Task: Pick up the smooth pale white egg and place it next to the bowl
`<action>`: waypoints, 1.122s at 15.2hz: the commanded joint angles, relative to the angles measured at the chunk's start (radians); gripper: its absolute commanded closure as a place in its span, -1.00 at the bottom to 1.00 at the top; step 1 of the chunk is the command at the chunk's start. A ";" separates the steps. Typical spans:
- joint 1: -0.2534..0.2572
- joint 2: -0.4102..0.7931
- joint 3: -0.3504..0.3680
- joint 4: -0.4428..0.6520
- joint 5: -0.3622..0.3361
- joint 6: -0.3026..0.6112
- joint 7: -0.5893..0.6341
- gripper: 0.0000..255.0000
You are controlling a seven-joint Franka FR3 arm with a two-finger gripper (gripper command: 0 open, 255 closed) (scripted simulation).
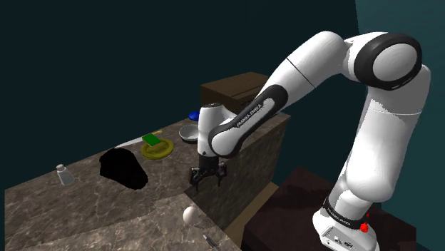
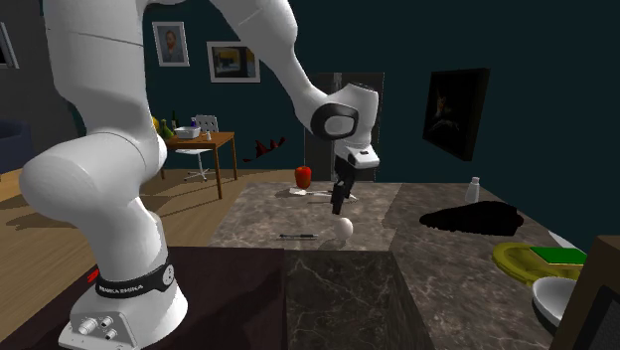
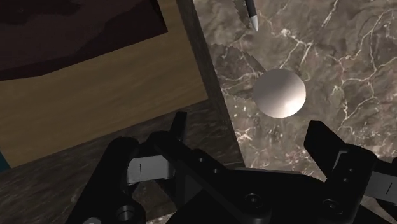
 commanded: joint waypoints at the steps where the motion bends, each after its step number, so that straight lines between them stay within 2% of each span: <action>1: 0.022 0.089 -0.004 0.044 -0.040 0.042 0.049 -1.00; 7: 0.119 0.334 -0.055 0.215 -0.132 0.109 0.167 -1.00; 17: 0.158 0.429 -0.082 0.234 -0.158 0.185 0.185 -1.00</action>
